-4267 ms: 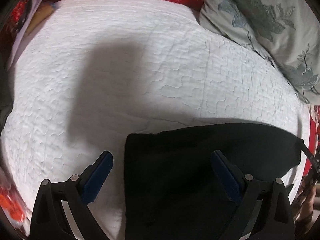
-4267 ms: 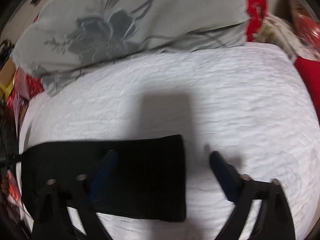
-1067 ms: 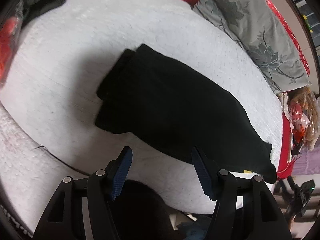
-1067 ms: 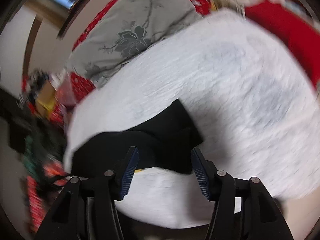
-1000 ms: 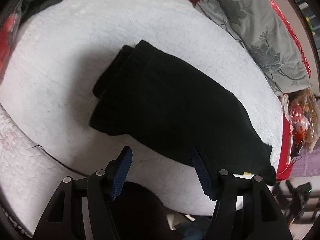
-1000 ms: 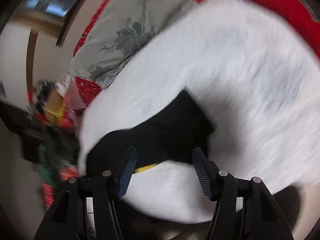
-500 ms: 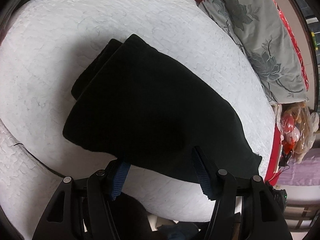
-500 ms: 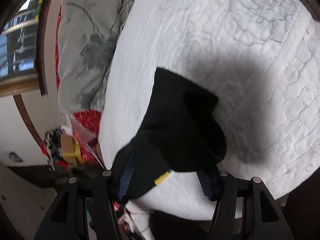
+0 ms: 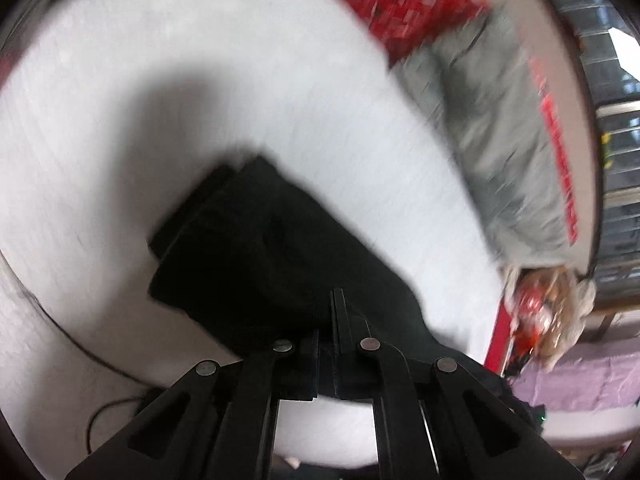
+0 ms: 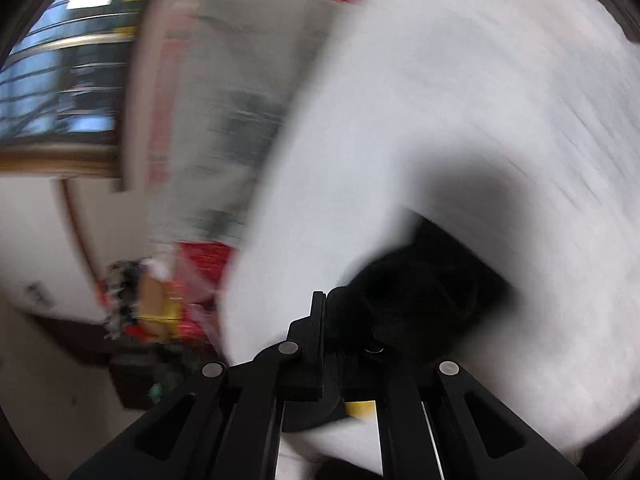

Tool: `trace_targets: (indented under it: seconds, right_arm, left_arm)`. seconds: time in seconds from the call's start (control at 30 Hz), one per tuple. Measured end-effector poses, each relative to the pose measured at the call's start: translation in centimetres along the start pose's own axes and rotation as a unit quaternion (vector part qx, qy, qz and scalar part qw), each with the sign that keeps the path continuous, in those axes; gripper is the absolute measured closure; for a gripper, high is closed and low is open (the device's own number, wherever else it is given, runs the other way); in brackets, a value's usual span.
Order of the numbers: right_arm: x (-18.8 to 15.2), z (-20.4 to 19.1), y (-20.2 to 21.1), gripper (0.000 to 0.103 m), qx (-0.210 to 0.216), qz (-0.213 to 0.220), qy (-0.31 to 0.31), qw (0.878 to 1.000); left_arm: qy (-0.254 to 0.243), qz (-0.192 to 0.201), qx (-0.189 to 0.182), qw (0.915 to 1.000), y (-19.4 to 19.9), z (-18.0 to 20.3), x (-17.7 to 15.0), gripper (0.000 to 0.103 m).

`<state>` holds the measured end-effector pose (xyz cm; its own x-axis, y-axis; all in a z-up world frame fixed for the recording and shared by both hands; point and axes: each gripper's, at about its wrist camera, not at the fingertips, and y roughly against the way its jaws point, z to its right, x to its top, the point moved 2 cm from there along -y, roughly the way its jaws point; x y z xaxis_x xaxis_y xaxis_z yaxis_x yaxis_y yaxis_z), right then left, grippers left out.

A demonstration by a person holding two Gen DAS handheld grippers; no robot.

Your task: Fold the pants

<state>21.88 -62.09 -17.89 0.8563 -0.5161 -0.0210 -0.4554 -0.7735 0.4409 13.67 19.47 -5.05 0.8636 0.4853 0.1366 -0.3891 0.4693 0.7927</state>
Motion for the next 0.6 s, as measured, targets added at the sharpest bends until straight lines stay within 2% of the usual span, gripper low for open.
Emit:
trace_targets:
  seconds: [0.07, 0.1, 0.17, 0.23, 0.3, 0.43, 0.53, 0.6]
  right_arm:
    - [0.8, -2.2, 0.1, 0.1, 0.009, 0.011, 0.04, 0.999]
    - [1.0, -2.1, -0.4, 0.1, 0.005, 0.002, 0.042, 0.999]
    - [0.4, -0.2, -1.4, 0.1, -0.016, -0.025, 0.029, 0.999]
    - [-0.9, 2.8, -2.4, 0.1, -0.058, -0.05, 0.015, 0.997]
    - [-1.7, 5.8, -2.7, 0.1, -0.071, -0.057, -0.019, 0.996]
    - [-1.8, 7.2, -3.1, 0.1, -0.071, -0.059, -0.034, 0.995]
    - [-1.7, 5.8, -2.1, 0.1, -0.036, -0.055, -0.018, 0.998]
    - [-1.9, 5.4, -1.4, 0.1, -0.023, -0.053, -0.01, 0.998]
  left_arm:
    - [-0.01, 0.007, 0.012, 0.9999, 0.3, -0.1, 0.1, 0.099]
    - [-0.009, -0.001, 0.02, 0.9998, -0.2, -0.6, -0.1, 0.099]
    - [0.002, -0.026, 0.034, 0.9991, -1.7, -2.1, -0.9, 0.099]
    - [0.02, -0.047, 0.041, 0.9979, -2.9, -3.5, -1.4, 0.099]
    - [0.043, -0.061, 0.039, 0.9964, -4.0, -4.6, -1.7, 0.099]
    - [0.043, -0.058, 0.037, 0.9967, -4.1, -4.4, -0.8, 0.099]
    - [0.024, -0.036, 0.032, 0.9985, -3.1, -3.5, -0.6, 0.099]
    - [0.021, -0.039, 0.036, 0.9984, -3.2, -3.6, -1.1, 0.099]
